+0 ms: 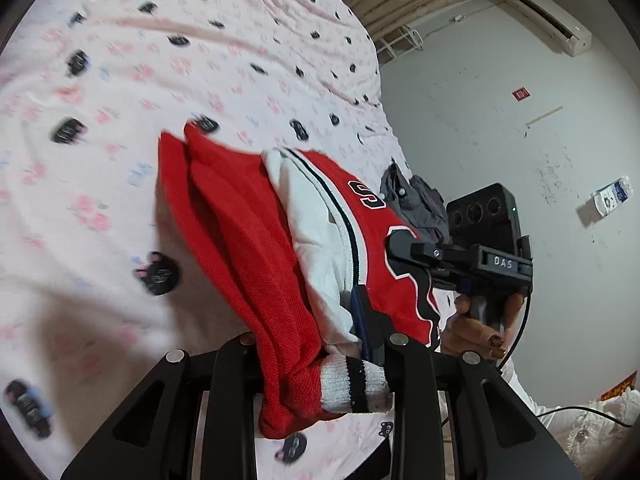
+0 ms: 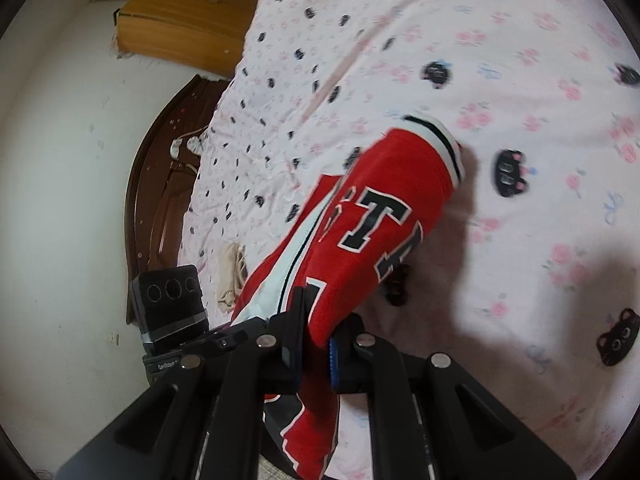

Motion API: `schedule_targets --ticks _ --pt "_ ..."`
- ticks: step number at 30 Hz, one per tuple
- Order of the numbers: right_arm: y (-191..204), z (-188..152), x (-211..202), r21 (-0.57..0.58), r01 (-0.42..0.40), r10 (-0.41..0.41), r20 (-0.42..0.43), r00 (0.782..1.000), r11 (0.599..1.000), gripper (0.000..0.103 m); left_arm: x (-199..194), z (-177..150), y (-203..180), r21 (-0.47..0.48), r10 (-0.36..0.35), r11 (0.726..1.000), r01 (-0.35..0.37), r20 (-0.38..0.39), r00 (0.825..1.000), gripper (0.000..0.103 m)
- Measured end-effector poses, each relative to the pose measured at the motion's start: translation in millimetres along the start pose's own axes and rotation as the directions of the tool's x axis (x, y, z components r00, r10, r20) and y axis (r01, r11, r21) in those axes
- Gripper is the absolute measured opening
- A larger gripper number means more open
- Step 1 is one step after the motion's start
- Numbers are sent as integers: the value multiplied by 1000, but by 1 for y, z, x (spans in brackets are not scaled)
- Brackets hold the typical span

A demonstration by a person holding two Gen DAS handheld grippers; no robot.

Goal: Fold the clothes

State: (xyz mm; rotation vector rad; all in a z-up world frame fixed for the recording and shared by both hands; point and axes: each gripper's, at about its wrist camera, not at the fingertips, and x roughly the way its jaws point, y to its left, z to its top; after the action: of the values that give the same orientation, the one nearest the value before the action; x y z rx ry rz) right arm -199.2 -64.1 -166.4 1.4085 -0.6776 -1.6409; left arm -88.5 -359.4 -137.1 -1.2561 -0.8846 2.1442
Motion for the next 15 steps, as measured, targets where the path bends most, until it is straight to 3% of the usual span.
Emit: schedule_targets --ticks 7,12,15 --pt "81 22 53 -118 -23 10 -106 994 993 10 -95 7 19 -73 97 993 -90 112 989 24" --pt "152 41 128 -214 -57 15 -195 981 975 10 -176 13 56 -149 193 975 -168 177 965 24" --pt "194 55 182 -255 -93 27 -249 968 963 10 -225 19 81 -189 258 957 -219 218 941 24"
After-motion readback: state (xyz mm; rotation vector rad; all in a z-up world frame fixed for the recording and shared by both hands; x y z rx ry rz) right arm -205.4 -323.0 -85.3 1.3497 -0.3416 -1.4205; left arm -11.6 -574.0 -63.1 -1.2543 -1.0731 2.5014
